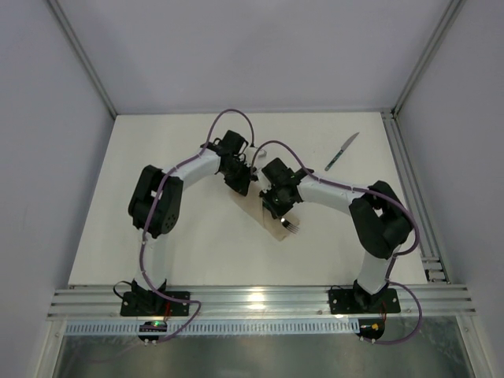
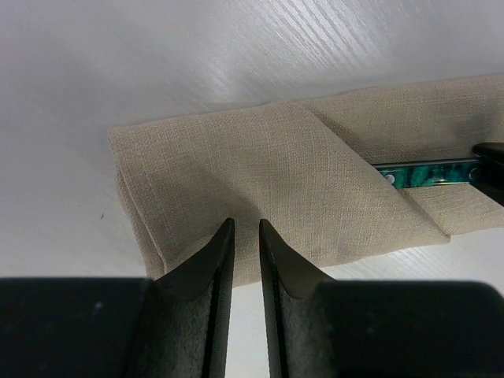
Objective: Fold the napkin into a case and place the utensils inside
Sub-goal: Insert the fork into the folded napkin.
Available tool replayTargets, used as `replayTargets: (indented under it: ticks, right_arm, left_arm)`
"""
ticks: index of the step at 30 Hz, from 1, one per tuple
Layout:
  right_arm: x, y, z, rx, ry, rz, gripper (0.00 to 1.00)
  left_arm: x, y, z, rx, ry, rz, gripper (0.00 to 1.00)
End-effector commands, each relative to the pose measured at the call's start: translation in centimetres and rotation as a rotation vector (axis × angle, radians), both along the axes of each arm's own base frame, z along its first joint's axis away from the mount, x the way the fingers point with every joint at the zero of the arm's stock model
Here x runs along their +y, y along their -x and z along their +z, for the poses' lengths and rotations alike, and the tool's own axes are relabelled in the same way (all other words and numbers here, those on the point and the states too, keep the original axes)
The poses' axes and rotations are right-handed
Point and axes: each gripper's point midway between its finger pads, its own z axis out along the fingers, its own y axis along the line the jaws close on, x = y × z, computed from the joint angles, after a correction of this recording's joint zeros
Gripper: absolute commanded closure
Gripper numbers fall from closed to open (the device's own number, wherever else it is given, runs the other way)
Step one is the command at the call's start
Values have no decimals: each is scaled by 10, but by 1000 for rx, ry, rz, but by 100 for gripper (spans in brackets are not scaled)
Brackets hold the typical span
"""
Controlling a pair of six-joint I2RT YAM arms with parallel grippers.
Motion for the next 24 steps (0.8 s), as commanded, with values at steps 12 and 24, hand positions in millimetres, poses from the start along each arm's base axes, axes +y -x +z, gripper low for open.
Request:
replayTargets:
  ticks: [12, 24]
  right_arm:
    - [23, -49, 8, -114, -86, -57, 96]
    - [26, -50, 9, -122, -103, -49, 96]
  left_arm:
    - [6, -8, 43, -67, 57, 13, 73]
    - [41, -42, 54, -130, 74, 154, 66]
